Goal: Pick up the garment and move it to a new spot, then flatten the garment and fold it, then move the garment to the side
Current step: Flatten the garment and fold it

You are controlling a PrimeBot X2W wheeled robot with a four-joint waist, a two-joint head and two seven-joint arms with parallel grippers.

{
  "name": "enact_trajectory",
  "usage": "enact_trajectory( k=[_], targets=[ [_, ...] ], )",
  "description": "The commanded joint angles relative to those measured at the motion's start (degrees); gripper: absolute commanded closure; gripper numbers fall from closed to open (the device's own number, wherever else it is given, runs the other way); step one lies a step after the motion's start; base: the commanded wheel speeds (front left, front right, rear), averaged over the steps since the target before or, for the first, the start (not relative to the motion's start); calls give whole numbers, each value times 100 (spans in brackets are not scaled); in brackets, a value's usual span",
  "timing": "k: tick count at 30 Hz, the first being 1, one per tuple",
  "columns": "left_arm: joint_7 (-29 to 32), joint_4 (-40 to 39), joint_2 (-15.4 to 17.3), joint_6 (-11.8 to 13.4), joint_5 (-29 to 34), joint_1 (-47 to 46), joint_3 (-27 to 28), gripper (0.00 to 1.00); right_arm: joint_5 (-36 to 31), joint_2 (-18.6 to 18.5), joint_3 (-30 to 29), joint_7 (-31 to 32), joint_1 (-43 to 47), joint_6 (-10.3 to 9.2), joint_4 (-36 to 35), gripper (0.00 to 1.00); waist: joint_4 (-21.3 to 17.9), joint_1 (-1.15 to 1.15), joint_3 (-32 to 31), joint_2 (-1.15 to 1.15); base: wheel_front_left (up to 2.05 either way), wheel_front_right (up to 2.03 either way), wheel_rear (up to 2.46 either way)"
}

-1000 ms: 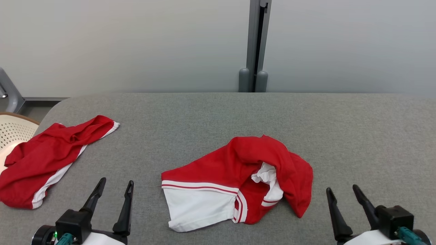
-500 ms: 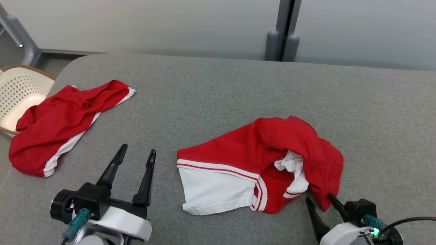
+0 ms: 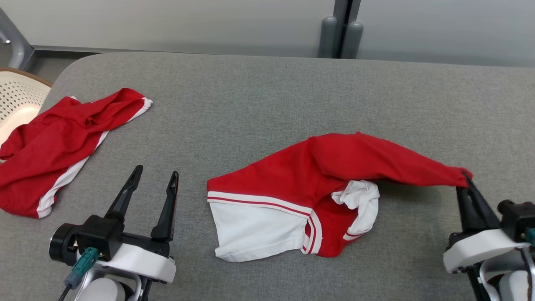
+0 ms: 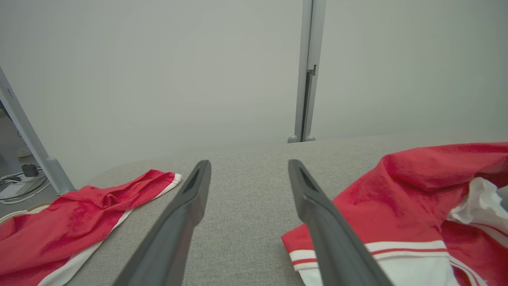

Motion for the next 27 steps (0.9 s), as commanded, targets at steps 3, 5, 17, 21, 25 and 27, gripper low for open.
enact_trajectory(
  k=[3,5,17,21,25,27],
  targets=[
    [-58,22,32,-26,20,-156,61,0,-25,-192,-323,125,-182,-4,-345,100,-87,0,116,0,0,0,0],
    [-58,39,34,-31,23,-173,79,0,-37,-250,-540,122,-264,-4,-478,100,-106,0,170,0,0,0,0],
    [-94,161,-18,-95,47,-315,140,0,82,105,-904,-18,200,-4,492,100,-106,0,383,0,0,0,0],
    [-100,176,-29,-110,57,-322,171,0,179,264,-747,-252,204,-5,1002,0,-136,0,384,0,0,0,0],
    [-100,140,-35,-88,47,-171,249,0,323,385,-556,-573,295,-5,1002,0,-191,0,291,0,0,0,0],
    [-100,119,-34,-58,49,-66,304,0,399,422,-381,-657,425,-5,839,0,-222,0,214,0,0,0,0]
  ],
)
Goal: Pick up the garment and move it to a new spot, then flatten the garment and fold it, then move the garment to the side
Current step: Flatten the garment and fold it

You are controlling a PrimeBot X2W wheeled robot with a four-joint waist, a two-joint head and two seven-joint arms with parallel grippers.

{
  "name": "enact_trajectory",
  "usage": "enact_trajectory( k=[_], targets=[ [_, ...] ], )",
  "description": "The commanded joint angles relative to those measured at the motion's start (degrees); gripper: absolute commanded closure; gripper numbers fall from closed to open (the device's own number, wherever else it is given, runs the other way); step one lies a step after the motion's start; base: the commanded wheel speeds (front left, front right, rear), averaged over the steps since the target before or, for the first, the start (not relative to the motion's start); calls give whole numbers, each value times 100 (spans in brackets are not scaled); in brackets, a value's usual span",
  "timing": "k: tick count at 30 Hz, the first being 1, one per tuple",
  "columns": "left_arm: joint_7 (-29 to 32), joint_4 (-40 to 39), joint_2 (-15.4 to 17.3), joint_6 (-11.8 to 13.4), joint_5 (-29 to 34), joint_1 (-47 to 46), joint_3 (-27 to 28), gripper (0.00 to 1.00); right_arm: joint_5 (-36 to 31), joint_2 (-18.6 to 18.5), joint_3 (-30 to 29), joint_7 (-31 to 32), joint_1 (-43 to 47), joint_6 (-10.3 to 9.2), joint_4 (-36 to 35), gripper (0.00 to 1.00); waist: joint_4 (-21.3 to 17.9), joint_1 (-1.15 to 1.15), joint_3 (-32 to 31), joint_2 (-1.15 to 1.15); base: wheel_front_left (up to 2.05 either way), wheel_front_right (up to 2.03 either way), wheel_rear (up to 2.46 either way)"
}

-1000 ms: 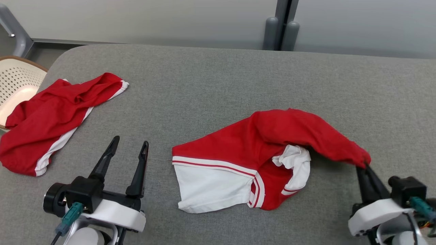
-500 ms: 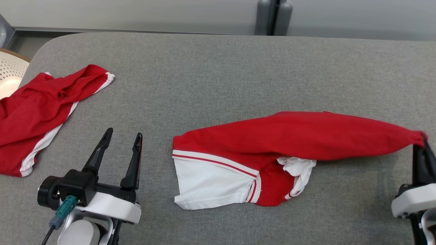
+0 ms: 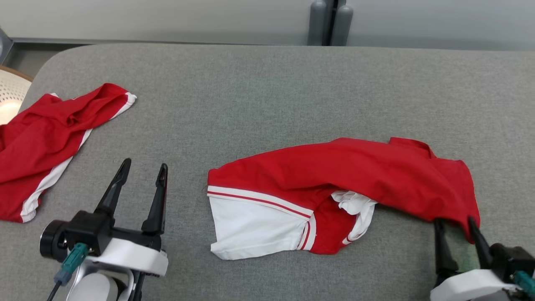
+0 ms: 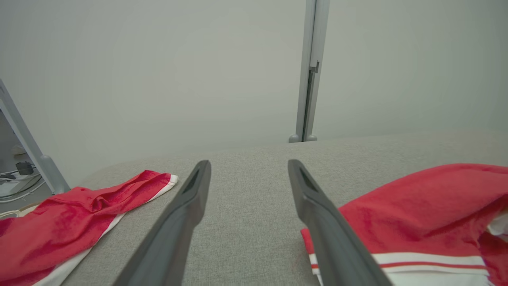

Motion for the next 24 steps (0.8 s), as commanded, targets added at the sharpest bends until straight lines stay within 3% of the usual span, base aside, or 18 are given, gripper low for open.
enact_trajectory(
  k=[1,14,24],
  targets=[
    [-25,-24,36,35,10,122,71,0,61,22,153,-92,162,-5,-190,0,-46,0,-94,0,0,0,0],
    [-26,-217,91,185,114,850,275,0,194,-17,682,196,629,-5,-1878,0,-235,0,-732,0,0,0,0],
    [51,-337,83,271,118,1172,164,0,242,-25,676,532,886,-4,-2339,0,-237,0,-898,0,0,0,0]
  ],
)
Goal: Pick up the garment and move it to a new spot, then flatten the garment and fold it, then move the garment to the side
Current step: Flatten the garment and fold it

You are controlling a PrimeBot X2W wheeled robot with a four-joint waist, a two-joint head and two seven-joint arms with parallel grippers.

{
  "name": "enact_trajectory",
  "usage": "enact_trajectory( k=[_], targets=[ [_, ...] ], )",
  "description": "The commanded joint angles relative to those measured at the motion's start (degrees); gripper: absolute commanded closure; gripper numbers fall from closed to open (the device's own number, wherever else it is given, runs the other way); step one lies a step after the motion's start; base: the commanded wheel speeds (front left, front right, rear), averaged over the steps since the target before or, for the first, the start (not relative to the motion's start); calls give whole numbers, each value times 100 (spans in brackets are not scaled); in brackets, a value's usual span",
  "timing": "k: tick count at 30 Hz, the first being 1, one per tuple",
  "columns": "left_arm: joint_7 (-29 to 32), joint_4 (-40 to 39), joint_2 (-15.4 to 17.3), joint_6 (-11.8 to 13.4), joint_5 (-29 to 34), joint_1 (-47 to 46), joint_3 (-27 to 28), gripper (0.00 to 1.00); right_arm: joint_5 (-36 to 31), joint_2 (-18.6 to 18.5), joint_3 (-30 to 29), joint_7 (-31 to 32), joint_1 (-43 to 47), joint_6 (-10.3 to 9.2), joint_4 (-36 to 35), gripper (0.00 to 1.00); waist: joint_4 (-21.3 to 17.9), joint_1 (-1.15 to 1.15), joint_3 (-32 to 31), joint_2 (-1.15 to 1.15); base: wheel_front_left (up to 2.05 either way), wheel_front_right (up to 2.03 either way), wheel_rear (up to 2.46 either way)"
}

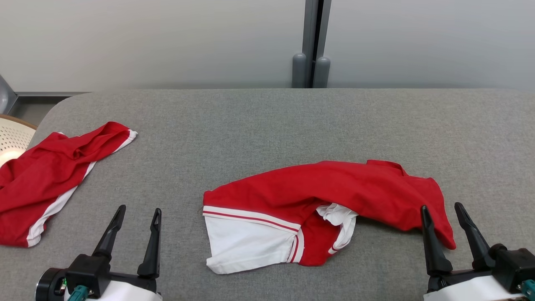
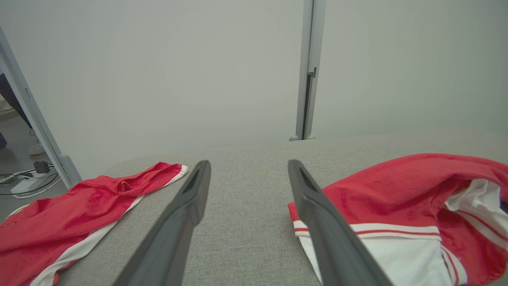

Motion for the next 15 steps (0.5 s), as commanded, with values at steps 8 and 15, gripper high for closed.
enact_trajectory(
  k=[8,15],
  targets=[
    [62,-77,23,41,20,28,-59,0,47,10,9,56,34,-4,-55,0,2,0,31,0,0,0,0],
    [78,-121,24,53,16,-85,-110,0,135,16,-14,168,-24,-4,43,0,16,0,118,0,0,0,0]
  ],
)
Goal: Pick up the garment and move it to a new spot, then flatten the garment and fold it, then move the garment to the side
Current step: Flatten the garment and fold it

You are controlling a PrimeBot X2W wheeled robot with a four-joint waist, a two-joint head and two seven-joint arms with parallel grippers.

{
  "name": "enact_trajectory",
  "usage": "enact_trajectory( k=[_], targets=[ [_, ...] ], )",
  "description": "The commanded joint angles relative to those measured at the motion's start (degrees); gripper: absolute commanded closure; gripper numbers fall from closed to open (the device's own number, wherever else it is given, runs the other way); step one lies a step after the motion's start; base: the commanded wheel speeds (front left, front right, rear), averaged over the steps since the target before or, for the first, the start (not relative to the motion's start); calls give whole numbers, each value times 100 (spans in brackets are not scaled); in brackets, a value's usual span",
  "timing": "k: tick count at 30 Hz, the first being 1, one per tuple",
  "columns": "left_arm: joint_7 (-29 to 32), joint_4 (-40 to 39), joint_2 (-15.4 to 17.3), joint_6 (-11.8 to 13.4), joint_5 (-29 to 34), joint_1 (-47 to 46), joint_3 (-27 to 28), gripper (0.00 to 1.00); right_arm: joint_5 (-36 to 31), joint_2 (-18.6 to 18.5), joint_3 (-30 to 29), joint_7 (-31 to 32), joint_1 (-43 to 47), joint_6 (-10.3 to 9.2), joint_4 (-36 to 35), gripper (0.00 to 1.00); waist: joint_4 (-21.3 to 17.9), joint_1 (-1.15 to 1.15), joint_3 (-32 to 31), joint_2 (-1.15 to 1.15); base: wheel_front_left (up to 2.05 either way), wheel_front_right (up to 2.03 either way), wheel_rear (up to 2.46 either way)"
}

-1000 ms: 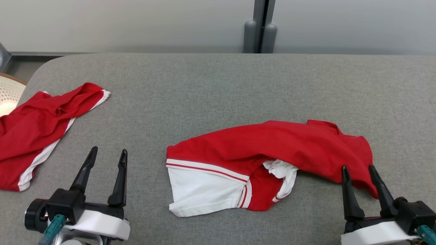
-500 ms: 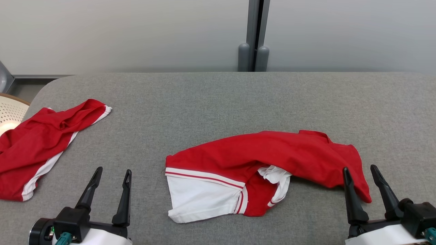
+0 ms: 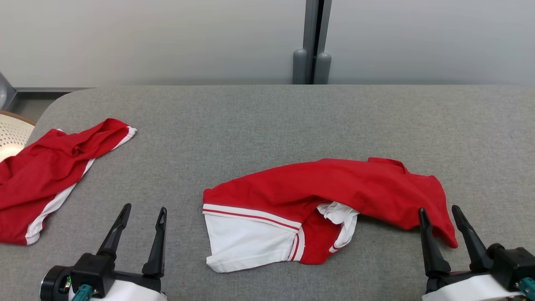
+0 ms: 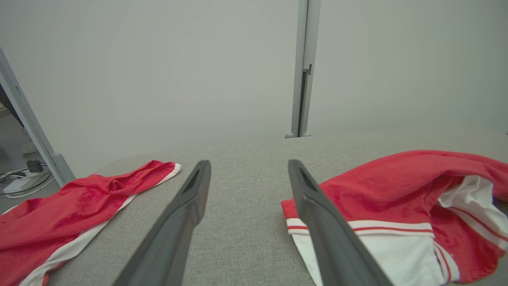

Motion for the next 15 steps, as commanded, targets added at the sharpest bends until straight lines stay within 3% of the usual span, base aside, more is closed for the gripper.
enact_trajectory(
  k=[1,10,15],
  targets=[
    [18,-38,18,20,22,-112,-13,0,96,-36,-38,113,-57,-4,69,0,13,0,82,0,0,0,0],
    [-16,-31,-47,-122,58,-631,-125,0,435,-604,-262,831,-883,-3,602,0,167,0,787,0,0,0,0],
    [-64,129,-126,-241,80,-996,-181,0,753,-1044,158,1454,-1560,-3,1223,0,278,0,1174,0,0,0,0]
  ],
)
